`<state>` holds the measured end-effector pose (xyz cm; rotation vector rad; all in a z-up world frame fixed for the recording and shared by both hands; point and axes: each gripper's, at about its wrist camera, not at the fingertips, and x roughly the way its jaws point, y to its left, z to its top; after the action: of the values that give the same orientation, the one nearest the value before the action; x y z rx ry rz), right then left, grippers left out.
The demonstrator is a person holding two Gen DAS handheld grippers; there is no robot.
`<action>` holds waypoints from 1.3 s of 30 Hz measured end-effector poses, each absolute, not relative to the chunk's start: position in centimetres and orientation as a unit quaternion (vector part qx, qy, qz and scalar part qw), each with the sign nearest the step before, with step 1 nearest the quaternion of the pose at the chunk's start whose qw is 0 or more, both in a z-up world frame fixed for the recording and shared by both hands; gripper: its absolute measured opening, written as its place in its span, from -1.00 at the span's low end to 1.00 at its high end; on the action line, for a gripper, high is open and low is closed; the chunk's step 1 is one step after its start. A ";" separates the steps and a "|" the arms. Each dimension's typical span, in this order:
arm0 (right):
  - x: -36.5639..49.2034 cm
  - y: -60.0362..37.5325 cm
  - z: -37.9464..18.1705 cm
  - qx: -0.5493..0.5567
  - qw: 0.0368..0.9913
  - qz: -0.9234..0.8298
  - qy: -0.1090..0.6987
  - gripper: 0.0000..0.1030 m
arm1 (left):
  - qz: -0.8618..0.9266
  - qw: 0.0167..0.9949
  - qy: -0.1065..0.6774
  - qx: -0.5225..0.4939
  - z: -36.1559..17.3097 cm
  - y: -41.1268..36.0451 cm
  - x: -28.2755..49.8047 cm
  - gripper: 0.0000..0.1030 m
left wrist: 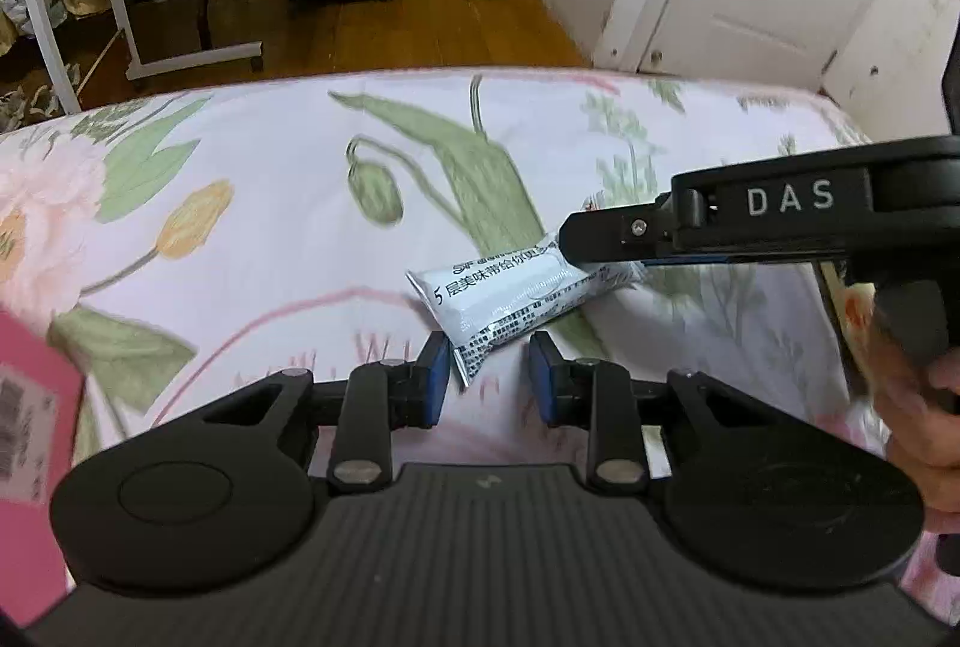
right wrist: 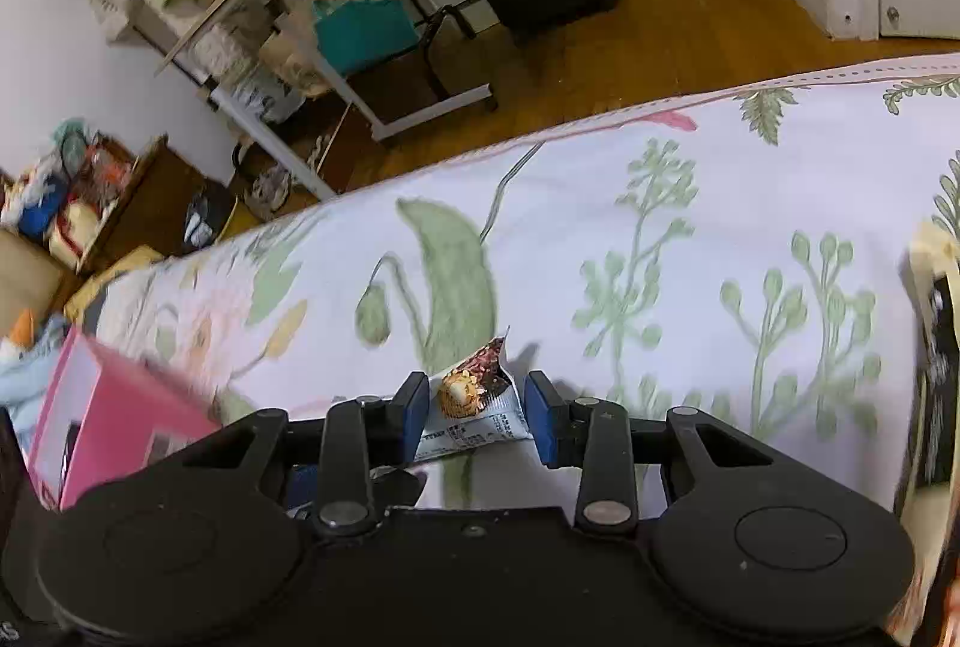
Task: Organize snacks
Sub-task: 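Grasp the remaining white wafer bar with the right gripper, then carry the wafer bar into the pink box and open the right gripper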
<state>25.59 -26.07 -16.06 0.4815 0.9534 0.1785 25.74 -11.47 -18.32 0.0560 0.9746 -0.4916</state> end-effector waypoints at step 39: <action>10.1 -9.2 -6.0 0.159 0.831 0.217 0.487 -0.21 | -0.201 0.839 0.504 -0.020 -6.0 7.5 7.1 -0.46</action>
<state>10.11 -9.17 -6.00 0.3368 1.0322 0.4609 7.14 7.52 -5.98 -0.0431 1.0664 -0.4258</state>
